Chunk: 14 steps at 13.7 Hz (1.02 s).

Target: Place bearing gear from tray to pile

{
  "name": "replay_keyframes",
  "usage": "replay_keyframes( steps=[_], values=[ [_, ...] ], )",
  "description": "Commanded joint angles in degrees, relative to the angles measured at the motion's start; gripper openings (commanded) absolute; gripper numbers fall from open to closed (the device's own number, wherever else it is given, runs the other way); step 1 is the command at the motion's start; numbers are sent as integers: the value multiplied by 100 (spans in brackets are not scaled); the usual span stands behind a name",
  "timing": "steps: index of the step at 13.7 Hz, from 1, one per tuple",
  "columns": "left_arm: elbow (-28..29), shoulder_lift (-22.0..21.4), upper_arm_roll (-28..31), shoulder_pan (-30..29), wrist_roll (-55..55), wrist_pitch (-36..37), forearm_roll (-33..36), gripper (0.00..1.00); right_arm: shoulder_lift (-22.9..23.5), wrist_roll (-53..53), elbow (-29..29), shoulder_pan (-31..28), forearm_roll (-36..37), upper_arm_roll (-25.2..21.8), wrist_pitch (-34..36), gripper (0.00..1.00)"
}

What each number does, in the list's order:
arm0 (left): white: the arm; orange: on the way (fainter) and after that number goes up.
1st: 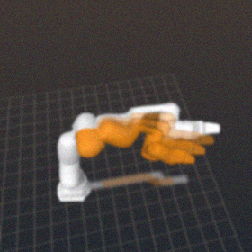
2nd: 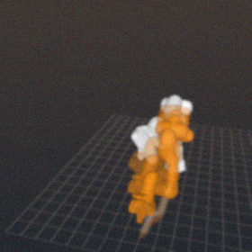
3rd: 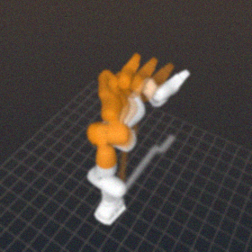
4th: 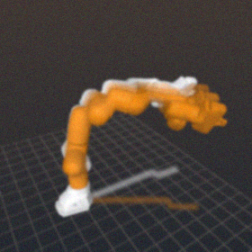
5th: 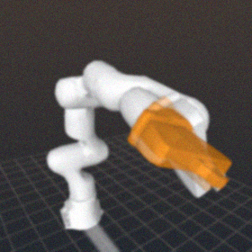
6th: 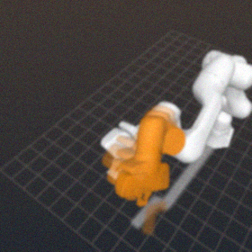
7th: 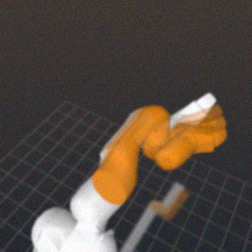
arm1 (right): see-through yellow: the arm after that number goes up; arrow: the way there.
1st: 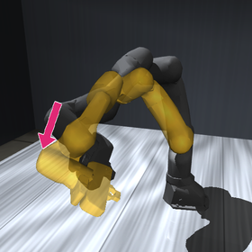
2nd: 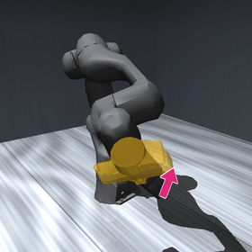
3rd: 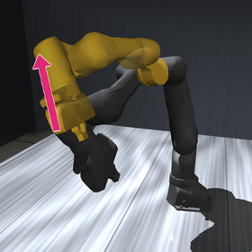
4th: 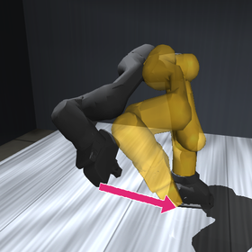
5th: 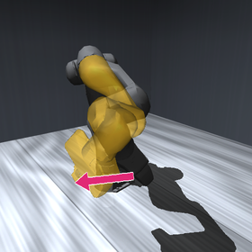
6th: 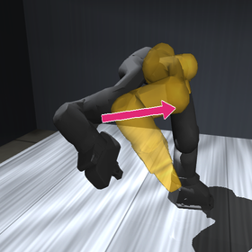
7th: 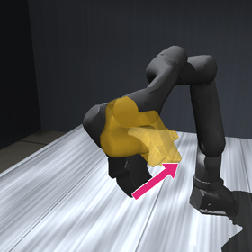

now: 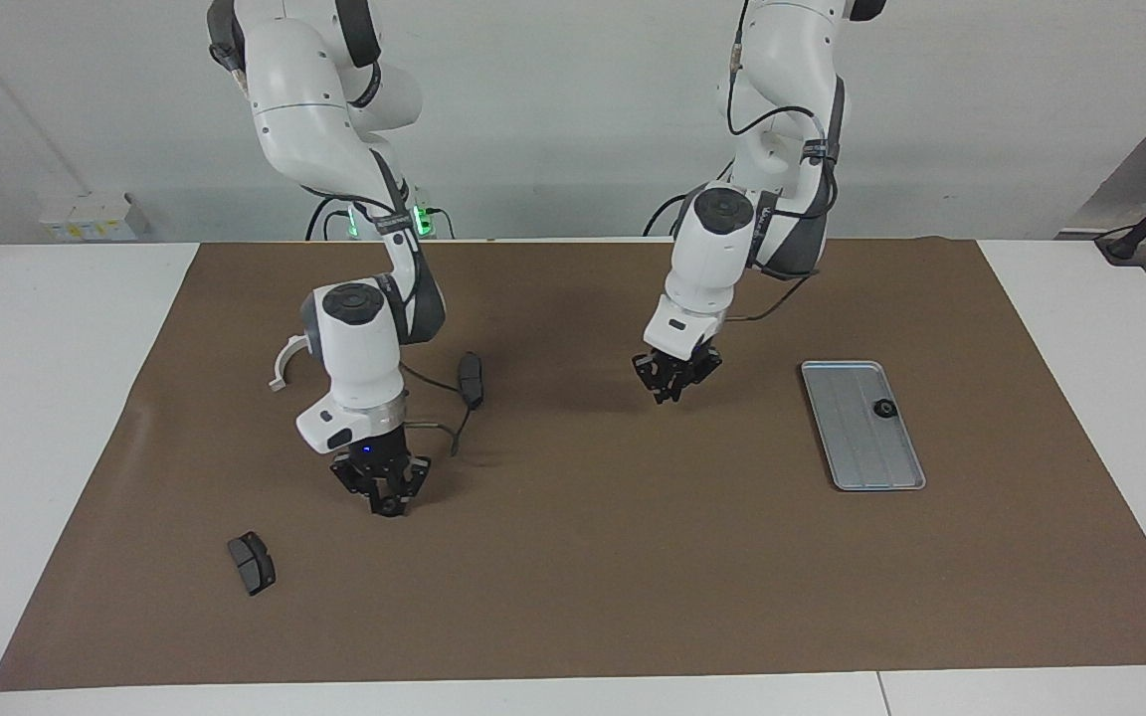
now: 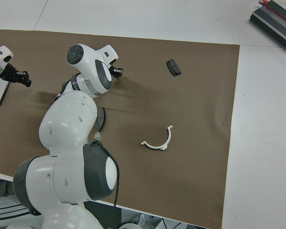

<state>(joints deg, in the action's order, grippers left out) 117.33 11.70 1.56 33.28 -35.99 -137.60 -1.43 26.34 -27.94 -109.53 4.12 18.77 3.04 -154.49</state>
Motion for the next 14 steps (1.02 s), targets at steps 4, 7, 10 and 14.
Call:
replay_keyframes(
  steps=[4, 7, 10, 14],
  values=[
    [343, 245, 117, 538, -145, -627, -32, 54, -849, 535, -1087, -780, 135, 110, -90, 0],
    [211, 245, 143, 460, -145, -548, -32, 100, -1104, 860, -1351, -1008, 126, 110, 6, 8],
    [-122, 149, 196, -240, -31, -137, 2, 100, -1175, 1089, -1308, -1071, 65, 110, 392, 100],
    [-606, 105, 196, -1480, 1187, 822, 38, 100, -1307, 1054, -1063, -965, -22, 319, 911, 100]
  ],
)
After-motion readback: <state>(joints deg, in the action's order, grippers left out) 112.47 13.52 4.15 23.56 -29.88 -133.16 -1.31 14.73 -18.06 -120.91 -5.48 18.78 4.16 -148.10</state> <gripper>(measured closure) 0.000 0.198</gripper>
